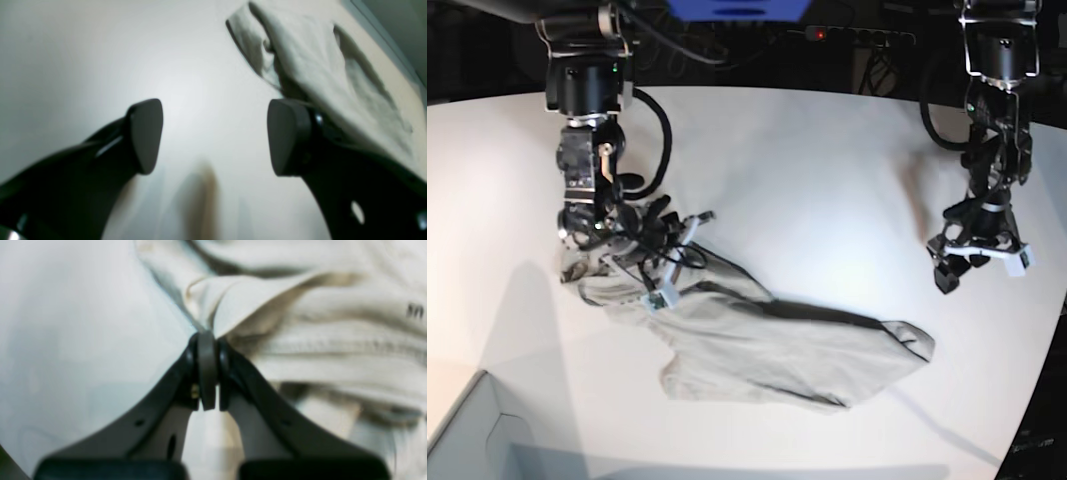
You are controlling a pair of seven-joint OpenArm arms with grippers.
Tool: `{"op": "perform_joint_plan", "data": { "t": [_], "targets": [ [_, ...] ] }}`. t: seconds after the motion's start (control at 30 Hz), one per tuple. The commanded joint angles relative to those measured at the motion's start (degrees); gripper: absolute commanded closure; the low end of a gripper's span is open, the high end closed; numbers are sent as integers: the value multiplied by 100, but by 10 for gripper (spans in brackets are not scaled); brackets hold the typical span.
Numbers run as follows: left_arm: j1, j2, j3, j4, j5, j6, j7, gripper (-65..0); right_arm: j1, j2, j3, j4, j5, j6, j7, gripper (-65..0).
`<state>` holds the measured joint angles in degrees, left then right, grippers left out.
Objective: Layout the t-shirt on the table in an organized manner, then fold the t-shirt properly
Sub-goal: 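Lift the shirt with both grippers and stretch it between them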
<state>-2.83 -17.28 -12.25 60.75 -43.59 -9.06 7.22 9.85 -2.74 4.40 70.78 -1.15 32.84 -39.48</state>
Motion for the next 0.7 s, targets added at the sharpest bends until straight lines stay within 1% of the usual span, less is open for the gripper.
{"op": "perform_joint_plan", "data": {
  "t": [0.0,0.1,0.17,0.27,0.33,0.47,0.57,0.63,0.67],
  "targets": [
    [-214,-79,-19,-5,-32,-57,-138,-473,-84,129,30,434,75,123,111,0],
    [-557,-44,-19,-330,-32,-57,-138,-473,-717,208,21,1647,75,123,111,0],
    [-882,88,-10,-734,-32,-57,-138,-474,-1165,384,21,2421,75,123,111,0],
    [-1409,255,-10,-1473,-23,-57,-138,-473,-1613,446,21,3080,75,123,111,0],
    [-1691,387,95,-1851,-23,-57,-138,-473,-1780,498,21,3229,66,123,111,0],
    [-2165,581,755,-2466,-23,-57,-155,-472,-1965,542,21,3308,66,123,111,0],
    [-2376,765,1010,-2765,-32,-57,-191,-471,-2097,551,21,3344,66,123,111,0],
    [-2473,844,1045,-3011,-32,-57,-472,-470,-2114,560,21,3352,66,123,111,0],
    [-2517,871,1054,-3143,-23,-57,-665,-458,-2114,560,30,3352,66,123,111,0]
  ]
}}
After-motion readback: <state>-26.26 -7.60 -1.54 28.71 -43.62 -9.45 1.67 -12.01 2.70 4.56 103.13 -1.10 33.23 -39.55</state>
